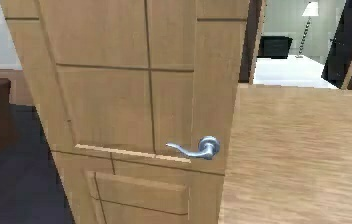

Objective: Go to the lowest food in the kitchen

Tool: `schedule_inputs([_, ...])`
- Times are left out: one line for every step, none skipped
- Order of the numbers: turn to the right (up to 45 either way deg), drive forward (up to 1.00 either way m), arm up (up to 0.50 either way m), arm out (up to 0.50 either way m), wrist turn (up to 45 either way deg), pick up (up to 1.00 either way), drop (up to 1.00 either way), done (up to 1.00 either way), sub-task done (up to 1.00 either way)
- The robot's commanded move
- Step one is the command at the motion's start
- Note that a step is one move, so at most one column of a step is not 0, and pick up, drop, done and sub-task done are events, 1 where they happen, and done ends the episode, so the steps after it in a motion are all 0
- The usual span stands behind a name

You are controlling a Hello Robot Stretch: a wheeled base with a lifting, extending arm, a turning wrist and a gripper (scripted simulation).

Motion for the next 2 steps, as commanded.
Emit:
schedule_inputs([-45.0,0.00,0.00,0.00,0.0,0.00,0.00,0.00,0.00])
schedule_inputs([-9.0,0.00,0.00,0.00,0.0,0.00,0.00,0.00,0.00])
